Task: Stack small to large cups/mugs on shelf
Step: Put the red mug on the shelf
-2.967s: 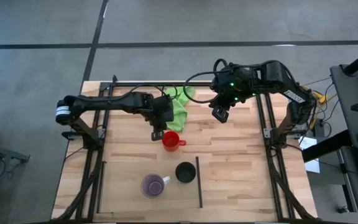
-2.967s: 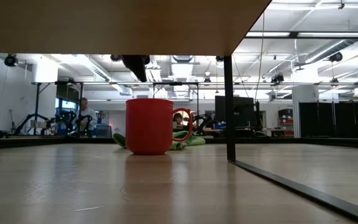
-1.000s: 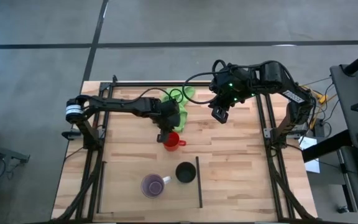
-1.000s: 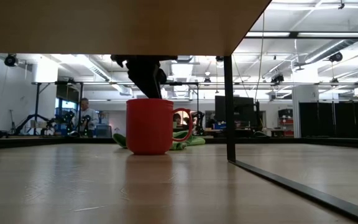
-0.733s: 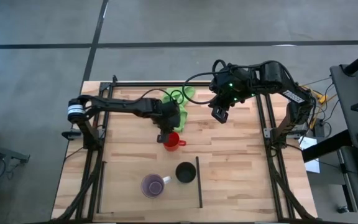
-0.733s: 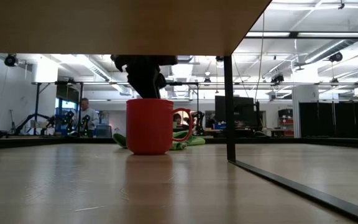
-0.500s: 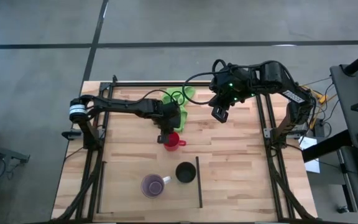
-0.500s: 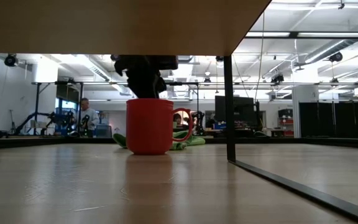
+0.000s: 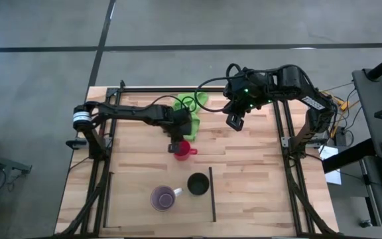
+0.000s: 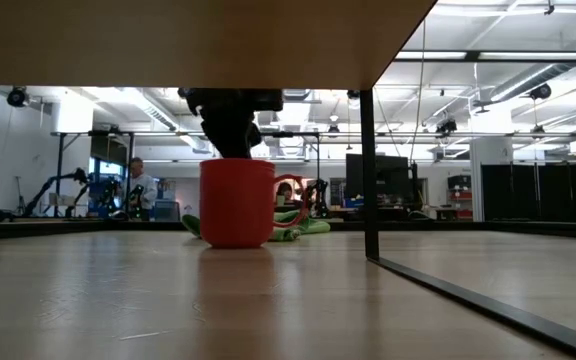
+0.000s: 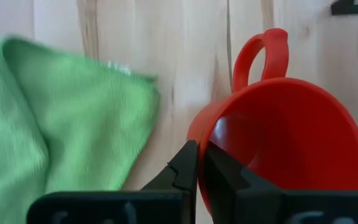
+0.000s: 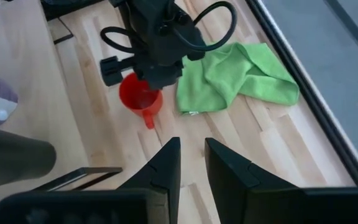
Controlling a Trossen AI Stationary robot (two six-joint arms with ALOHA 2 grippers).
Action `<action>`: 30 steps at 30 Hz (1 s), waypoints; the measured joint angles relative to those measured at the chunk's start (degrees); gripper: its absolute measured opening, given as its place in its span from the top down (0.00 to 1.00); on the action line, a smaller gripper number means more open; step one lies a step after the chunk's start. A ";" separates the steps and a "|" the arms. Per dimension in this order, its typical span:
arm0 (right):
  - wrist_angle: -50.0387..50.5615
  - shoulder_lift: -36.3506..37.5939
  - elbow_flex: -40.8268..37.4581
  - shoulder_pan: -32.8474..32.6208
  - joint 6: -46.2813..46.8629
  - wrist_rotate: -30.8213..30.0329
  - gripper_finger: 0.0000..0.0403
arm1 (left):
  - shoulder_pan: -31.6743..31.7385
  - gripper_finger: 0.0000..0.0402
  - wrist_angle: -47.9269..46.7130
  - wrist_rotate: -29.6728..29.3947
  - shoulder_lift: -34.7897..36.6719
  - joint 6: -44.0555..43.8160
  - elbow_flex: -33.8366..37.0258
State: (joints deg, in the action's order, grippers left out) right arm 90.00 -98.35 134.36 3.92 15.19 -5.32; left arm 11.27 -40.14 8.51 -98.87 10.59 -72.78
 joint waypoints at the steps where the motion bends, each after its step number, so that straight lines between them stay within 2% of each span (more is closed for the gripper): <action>1: 0.00 0.00 0.01 0.00 -0.18 -0.44 0.83 | 0.00 1.00 -1.14 -0.02 0.14 -0.81 -0.14; 12: 0.00 0.00 -0.02 0.02 -0.88 -1.36 0.83 | 0.02 1.00 -13.77 -5.39 5.03 -5.21 -5.45; 16: 0.00 0.00 -0.02 0.02 -2.17 -1.36 0.83 | 0.22 1.00 -20.28 -6.45 8.33 -9.66 -8.63; 21: 0.00 0.00 -0.02 0.02 -2.78 -1.38 0.83 | 0.22 1.00 -31.35 -11.78 12.24 -15.02 -13.60; 30: 0.00 0.00 -0.13 -0.02 -3.21 -1.38 0.83 | -0.13 1.00 -42.23 -12.19 20.45 -31.13 -21.13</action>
State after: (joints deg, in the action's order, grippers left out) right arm 90.00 -98.35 134.23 3.90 11.98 -6.70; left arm 11.14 -82.37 -3.68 -78.42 -20.54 -93.91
